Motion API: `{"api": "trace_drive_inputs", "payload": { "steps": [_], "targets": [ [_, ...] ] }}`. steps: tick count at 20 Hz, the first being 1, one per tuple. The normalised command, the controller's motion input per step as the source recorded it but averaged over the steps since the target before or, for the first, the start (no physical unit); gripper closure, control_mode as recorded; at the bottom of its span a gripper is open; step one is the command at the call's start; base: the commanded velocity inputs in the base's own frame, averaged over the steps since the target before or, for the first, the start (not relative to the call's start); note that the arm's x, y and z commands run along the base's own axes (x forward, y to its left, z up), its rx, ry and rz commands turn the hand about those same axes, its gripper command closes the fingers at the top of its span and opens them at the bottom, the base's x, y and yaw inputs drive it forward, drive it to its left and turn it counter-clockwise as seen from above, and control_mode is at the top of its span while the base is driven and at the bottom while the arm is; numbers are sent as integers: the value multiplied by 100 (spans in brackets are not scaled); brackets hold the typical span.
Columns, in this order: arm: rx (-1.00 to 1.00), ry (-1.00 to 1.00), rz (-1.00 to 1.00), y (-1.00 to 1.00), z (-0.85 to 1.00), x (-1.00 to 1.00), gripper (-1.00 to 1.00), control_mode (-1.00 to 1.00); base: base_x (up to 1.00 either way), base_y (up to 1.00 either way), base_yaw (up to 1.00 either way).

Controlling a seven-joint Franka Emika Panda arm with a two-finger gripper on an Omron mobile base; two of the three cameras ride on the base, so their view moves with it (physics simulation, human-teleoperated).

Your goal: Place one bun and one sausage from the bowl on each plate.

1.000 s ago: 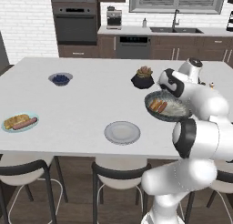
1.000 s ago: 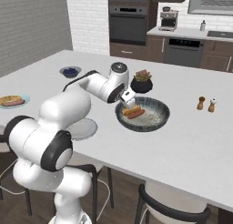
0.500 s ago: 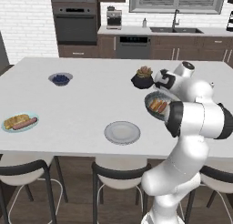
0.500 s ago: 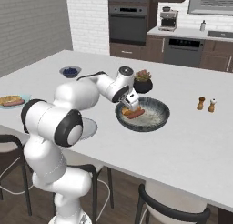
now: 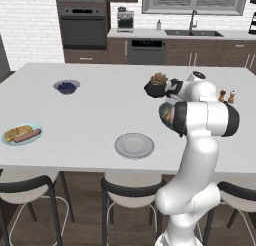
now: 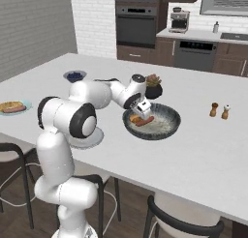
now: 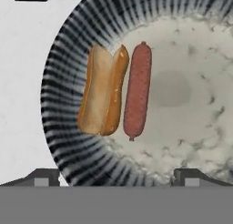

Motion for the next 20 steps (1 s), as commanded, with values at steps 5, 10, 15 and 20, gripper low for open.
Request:
{"api": "trace_drive_inputs", "payload": {
  "steps": [5,10,15,20],
  "targets": [
    [0,5,6,-1,-25,71,-100,-100,0,0,0],
    [0,5,8,-14,-41,60,-100,-100,0,0,0],
    [0,0,10,-22,-44,25,-100,-100,0,0,0],
    [0,1,9,-10,-30,34,-100,-100,0,0,0]
  ]
}}
